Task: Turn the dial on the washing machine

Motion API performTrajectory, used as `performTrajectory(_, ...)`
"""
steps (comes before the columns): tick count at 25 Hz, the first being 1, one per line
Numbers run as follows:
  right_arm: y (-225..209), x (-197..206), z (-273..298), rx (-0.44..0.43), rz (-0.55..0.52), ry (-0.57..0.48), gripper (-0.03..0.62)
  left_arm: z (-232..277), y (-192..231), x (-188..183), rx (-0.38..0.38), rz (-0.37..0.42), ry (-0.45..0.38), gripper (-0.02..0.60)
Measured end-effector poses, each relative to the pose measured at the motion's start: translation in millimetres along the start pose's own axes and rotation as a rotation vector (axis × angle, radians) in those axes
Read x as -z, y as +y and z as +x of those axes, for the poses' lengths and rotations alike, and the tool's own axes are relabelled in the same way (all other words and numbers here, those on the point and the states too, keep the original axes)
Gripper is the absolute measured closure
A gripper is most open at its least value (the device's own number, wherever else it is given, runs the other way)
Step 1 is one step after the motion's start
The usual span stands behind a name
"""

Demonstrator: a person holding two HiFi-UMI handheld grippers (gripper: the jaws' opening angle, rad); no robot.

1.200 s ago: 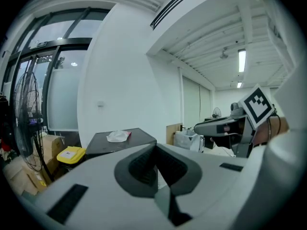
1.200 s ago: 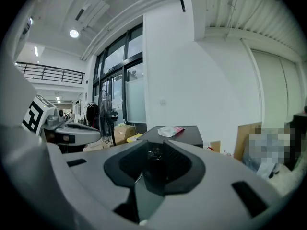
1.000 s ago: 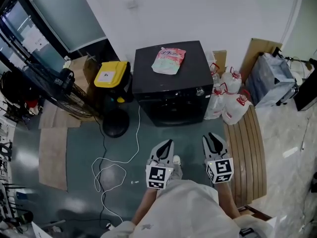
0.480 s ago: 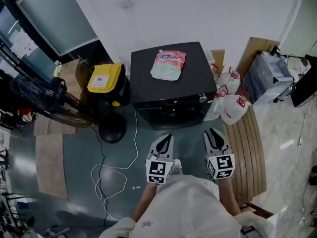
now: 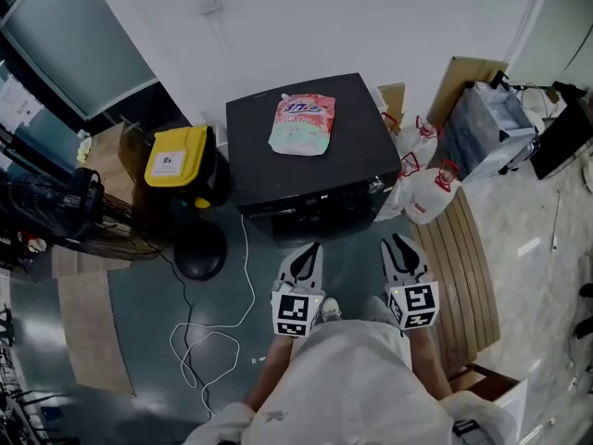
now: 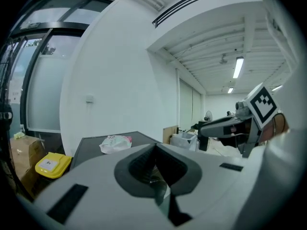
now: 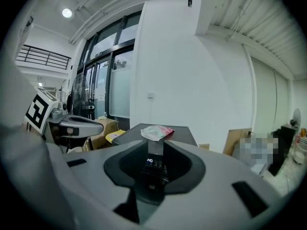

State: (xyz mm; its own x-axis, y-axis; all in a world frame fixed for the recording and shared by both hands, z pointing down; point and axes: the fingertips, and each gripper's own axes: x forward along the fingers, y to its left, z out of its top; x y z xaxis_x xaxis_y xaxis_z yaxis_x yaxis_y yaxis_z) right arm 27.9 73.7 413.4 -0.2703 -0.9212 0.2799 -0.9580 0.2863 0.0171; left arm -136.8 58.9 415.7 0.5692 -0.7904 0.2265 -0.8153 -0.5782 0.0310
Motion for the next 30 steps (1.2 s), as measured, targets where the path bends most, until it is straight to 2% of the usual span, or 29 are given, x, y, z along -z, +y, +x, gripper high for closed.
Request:
performTrajectory(6, -17.2, 5.5, 13.6, 0.054, 0.002, 0.019, 0.487, 34.4, 2.3, 12.9, 0.043, 0.013, 0.022, 0.568)
performTrajectory(12, -32.4, 16.1, 32.7, 0.065, -0.005, 0.047, 0.475, 65.8, -3.6, 24.1, 0.070, 0.007, 0.041, 0.568)
performTrajectory(21, -66.4, 36.1, 79.5, 0.017, 0.000, 0.101, 0.465, 116.3, -1.1, 33.5, 0.049, -0.007, 0.090, 0.569)
performTrajectory(30, -92.0, 63.8, 126.5, -0.079, 0.029, 0.178, 0.446, 170.9, 0.3, 41.6, 0.017, -0.011, 0.157, 0.569)
